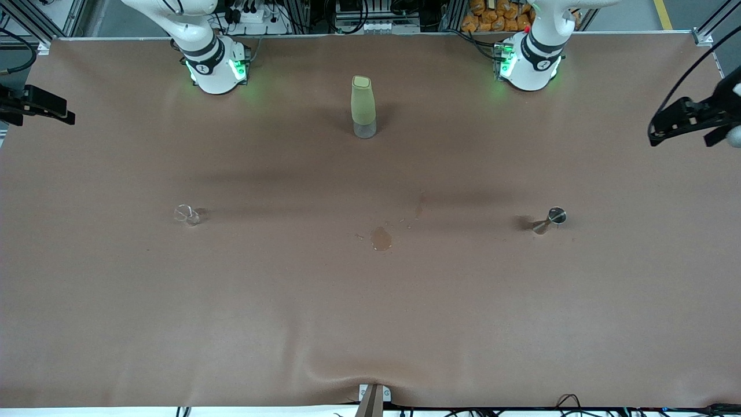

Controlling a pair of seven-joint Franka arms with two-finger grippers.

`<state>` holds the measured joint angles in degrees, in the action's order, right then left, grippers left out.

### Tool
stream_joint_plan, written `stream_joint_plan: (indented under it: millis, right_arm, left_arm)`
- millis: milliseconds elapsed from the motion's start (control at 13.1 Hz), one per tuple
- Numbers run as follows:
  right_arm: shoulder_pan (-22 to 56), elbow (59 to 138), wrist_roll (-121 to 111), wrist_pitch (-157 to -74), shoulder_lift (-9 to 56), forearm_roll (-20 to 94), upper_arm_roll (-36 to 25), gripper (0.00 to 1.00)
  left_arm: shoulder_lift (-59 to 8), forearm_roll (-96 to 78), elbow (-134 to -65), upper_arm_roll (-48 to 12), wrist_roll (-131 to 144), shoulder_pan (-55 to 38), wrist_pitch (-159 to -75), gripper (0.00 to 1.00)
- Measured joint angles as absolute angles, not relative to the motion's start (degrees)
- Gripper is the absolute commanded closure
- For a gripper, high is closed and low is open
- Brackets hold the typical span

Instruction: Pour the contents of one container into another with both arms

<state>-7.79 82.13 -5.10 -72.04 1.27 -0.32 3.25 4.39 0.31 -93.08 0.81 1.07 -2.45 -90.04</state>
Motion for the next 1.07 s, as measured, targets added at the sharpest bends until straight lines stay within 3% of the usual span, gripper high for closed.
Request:
stream_joint_plan:
  millis: [382, 1069]
  right_arm:
    - [-7.75, 82.81, -5.09, -74.32, 1.73, -0.41, 2.35, 0.00]
    - [-6.60, 83.78, -5.09, -74.97, 1.80, -0.41, 1.03, 0.00]
  left_arm:
    - [6.78, 2.27, -96.93, -0.32, 2.87, -3.30, -91.75, 0.00]
    - [8.05, 3.59, -97.06, -0.35, 2.87, -4.18, -92.35, 0.00]
